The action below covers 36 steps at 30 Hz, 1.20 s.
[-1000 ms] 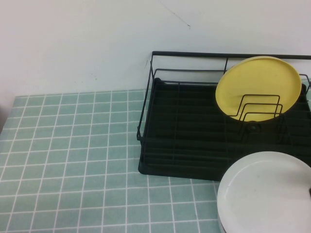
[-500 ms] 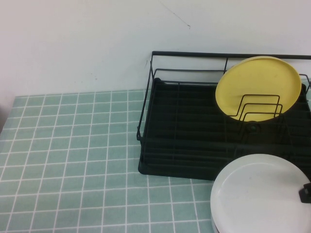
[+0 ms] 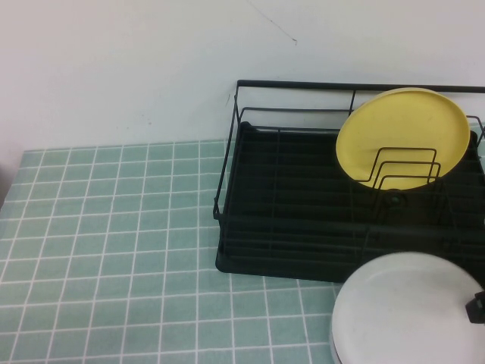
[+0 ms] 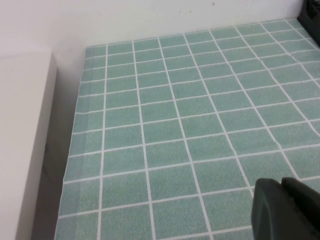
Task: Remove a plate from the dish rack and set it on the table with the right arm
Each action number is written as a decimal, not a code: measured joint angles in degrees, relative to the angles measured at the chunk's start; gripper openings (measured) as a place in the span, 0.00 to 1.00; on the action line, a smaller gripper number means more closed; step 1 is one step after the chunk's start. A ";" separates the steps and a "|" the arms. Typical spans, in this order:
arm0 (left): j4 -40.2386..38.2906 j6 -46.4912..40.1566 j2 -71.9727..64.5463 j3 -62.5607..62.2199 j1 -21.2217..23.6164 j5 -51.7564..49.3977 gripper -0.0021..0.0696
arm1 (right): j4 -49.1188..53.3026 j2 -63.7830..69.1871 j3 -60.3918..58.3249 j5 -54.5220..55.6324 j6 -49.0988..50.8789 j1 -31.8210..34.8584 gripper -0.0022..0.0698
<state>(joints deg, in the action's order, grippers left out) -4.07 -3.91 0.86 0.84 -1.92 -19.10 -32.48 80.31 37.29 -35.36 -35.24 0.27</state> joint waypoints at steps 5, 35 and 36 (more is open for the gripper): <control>0.00 0.00 0.00 0.00 0.00 0.00 0.02 | 4.44 0.06 0.00 -0.10 5.19 0.00 0.50; 0.00 -0.13 0.00 0.00 0.00 0.00 0.02 | 12.07 -46.08 0.00 -19.20 8.99 0.00 0.03; 0.00 -0.13 0.00 0.00 0.00 0.00 0.02 | 12.53 -47.03 0.00 -18.82 8.56 0.00 0.03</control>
<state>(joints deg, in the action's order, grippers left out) -4.07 -4.04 0.86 0.84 -1.92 -19.10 -19.94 33.28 37.29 -54.18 -26.68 0.27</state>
